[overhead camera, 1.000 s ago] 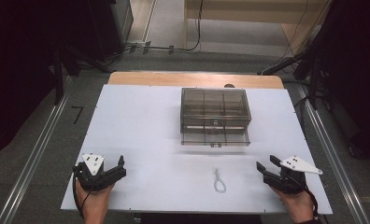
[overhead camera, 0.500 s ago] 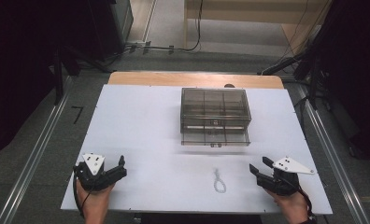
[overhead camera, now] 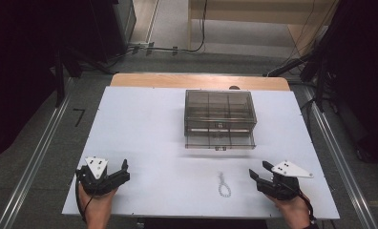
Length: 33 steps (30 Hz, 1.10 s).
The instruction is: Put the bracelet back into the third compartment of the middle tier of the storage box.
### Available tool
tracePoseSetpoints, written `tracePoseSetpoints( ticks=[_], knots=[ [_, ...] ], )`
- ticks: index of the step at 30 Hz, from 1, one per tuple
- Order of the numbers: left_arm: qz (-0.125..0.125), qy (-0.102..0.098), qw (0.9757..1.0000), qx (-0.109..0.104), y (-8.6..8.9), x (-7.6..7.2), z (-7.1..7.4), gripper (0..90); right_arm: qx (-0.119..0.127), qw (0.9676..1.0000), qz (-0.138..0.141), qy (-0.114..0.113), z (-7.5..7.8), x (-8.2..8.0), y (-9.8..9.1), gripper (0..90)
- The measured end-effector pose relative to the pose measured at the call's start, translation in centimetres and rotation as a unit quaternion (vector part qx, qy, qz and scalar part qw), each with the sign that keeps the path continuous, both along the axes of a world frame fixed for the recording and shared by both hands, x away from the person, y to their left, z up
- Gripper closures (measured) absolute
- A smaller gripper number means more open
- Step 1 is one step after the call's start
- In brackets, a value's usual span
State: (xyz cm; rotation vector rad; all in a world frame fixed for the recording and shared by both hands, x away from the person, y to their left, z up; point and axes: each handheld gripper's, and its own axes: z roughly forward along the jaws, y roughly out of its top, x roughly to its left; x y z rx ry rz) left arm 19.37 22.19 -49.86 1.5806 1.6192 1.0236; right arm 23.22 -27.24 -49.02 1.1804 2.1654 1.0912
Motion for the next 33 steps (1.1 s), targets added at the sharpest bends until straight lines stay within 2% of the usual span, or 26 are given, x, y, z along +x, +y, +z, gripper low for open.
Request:
tracePoseSetpoints(
  ticks=[33],
  knots=[
    [0.002, -0.001, 1.0, 0.001, 0.0, 0.0, 0.0, 3.4, -0.007, 0.9995, 0.025, 0.017, -0.4, 0.0, 2.0, 36.6]
  ],
)
